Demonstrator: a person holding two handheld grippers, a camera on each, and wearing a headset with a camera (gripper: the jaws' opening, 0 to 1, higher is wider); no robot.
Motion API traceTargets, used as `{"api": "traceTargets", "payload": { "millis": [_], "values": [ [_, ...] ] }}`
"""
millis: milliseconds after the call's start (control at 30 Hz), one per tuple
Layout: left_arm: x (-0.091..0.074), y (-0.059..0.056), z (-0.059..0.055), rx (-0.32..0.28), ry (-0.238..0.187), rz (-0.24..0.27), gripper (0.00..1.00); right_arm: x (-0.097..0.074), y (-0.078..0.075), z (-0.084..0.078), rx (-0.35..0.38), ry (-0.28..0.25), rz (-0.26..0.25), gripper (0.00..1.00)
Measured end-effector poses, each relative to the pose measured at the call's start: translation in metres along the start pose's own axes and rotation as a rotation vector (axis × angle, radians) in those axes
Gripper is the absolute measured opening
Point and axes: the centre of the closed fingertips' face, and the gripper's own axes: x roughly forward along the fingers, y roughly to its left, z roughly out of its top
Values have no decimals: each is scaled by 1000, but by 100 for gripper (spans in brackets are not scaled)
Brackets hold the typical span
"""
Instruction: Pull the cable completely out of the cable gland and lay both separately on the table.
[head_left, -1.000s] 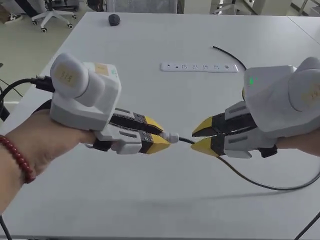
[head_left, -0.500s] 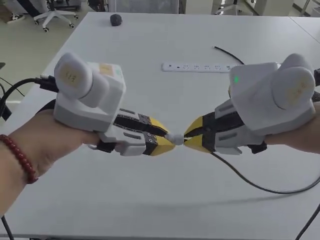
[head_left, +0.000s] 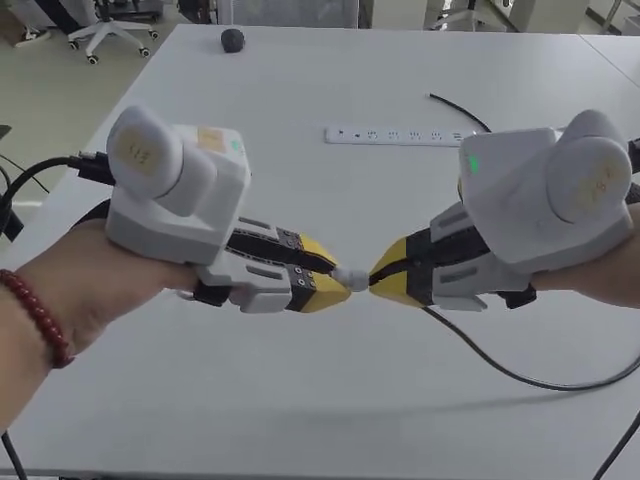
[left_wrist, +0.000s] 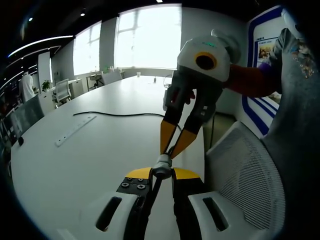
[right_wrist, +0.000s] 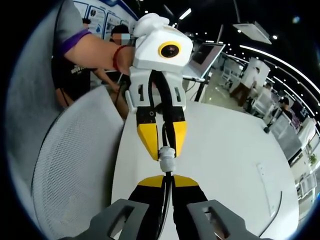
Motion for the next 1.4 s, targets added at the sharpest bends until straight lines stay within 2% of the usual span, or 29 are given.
{"api": "traceTargets", "payload": {
  "millis": [233, 467, 833, 1000, 1400],
  "values": [
    [-5, 4, -4, 6, 9, 8, 16, -2, -1, -19, 26, 32, -6, 0],
    [-8, 4, -8, 18, 23, 14, 16, -4, -2, -57, 99, 93, -17, 0],
    [-12, 8, -7, 32, 29, 23, 16, -8, -2, -100, 160, 164, -22, 0],
    [-15, 11, -8, 30, 30, 31, 16, -10, -3, -113, 179, 189, -29, 0],
    [-20, 13, -12, 16, 28, 44, 16, -9, -1, -131, 200, 241, -31, 0]
  ]
}}
